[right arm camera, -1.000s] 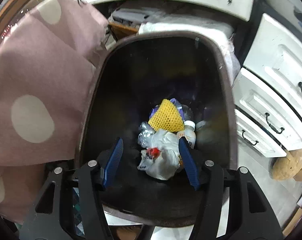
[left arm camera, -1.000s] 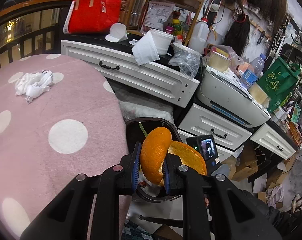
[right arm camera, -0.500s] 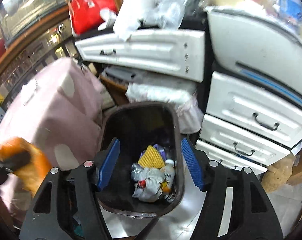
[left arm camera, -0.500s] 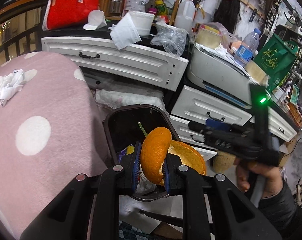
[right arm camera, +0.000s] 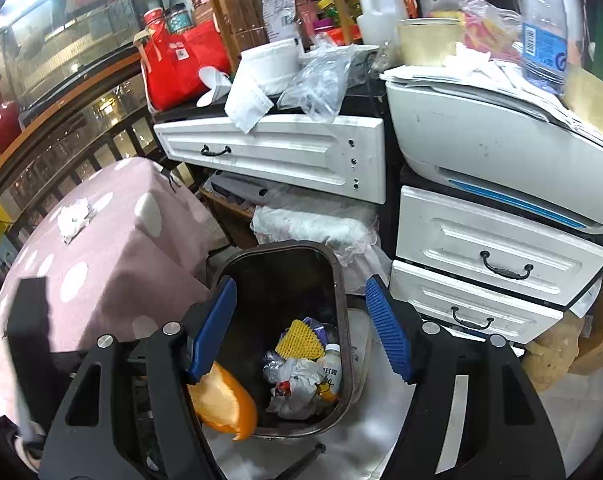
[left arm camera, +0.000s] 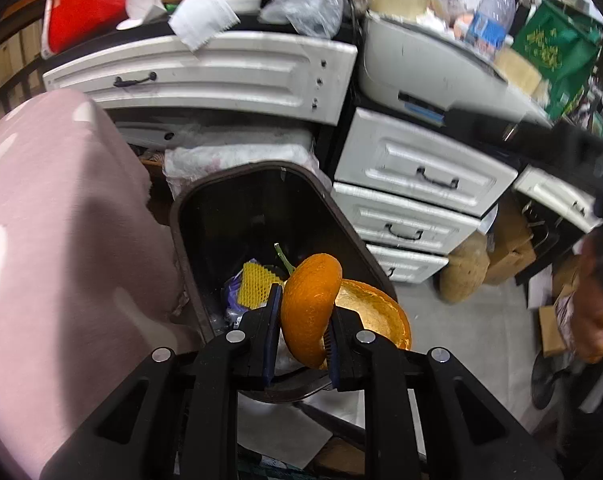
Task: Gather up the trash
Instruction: 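Open both tools to drop the peel and tissue into the bin, then move both tools back over the remaining white tissues on the table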
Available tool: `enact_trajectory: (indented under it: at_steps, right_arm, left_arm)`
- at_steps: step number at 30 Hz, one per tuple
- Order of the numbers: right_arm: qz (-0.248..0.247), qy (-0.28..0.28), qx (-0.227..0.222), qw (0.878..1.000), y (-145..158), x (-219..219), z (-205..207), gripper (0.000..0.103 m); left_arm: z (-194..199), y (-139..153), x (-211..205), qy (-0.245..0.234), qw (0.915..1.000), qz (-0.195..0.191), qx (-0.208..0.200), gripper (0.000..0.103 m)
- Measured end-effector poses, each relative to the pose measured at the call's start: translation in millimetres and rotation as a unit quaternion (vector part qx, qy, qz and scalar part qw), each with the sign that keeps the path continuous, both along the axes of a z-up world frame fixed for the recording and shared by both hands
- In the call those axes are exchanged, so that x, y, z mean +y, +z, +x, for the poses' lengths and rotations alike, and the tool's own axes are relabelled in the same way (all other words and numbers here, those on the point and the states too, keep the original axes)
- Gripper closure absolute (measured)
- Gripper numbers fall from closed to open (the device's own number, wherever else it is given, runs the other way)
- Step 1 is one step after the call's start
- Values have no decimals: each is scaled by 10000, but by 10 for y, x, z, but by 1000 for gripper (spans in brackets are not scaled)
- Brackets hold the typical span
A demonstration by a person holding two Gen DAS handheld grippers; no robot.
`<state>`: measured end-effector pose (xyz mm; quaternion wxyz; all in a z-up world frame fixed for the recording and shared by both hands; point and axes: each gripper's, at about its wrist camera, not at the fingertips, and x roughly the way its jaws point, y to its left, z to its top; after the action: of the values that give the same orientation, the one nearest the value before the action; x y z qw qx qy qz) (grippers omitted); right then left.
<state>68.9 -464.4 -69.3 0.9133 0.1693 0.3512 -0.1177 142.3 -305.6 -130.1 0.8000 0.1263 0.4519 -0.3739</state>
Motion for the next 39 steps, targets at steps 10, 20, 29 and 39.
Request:
enact_trajectory:
  at_steps: [10,20,29,39]
  right_arm:
    - [39,-57,57,10000,-57,-47,-72,36]
    - [85,-40,168,9998,-110,-33,-42,36]
    - [55,-124,101,9999,-57,-77,-69,31]
    - [150,0,-97,9998,32,-22,-23,23]
  left_arm:
    - [64,-389,-320,-152,9982,585,-12,84]
    - [210,-616,-392,-69,9962,805,319,29]
    - [95,-510,-364,-222,9963,786,261,11]
    - [-248,134,-45,-336,9994,98,-61,9]
